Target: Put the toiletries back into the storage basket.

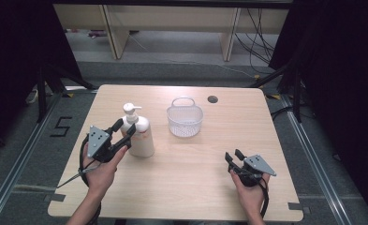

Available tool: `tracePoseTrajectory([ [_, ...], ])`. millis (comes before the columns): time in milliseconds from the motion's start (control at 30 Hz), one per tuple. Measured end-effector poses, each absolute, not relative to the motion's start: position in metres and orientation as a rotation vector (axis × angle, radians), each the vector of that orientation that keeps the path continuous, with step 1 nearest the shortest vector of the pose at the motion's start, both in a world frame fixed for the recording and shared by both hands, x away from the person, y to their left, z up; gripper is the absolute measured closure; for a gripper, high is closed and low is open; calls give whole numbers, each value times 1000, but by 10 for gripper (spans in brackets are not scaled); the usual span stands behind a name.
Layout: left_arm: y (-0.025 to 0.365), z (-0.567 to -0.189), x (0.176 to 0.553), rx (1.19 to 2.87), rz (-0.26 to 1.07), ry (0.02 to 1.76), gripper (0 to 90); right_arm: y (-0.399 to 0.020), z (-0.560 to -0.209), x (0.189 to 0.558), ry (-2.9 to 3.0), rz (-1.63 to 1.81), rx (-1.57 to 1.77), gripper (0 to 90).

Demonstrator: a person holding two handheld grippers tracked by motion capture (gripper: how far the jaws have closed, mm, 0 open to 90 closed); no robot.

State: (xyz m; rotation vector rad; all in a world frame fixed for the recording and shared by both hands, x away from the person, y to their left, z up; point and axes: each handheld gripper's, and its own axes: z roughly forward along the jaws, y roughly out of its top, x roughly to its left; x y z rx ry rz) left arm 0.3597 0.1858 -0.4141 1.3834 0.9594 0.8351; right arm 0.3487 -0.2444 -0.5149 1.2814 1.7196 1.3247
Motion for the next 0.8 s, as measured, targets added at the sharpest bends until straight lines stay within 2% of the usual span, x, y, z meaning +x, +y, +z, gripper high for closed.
tracePoseTrajectory([
  [800, 179, -410, 372, 1384, 868, 971, 474, -244, -515, 349, 1723, 1346, 1285, 544],
])
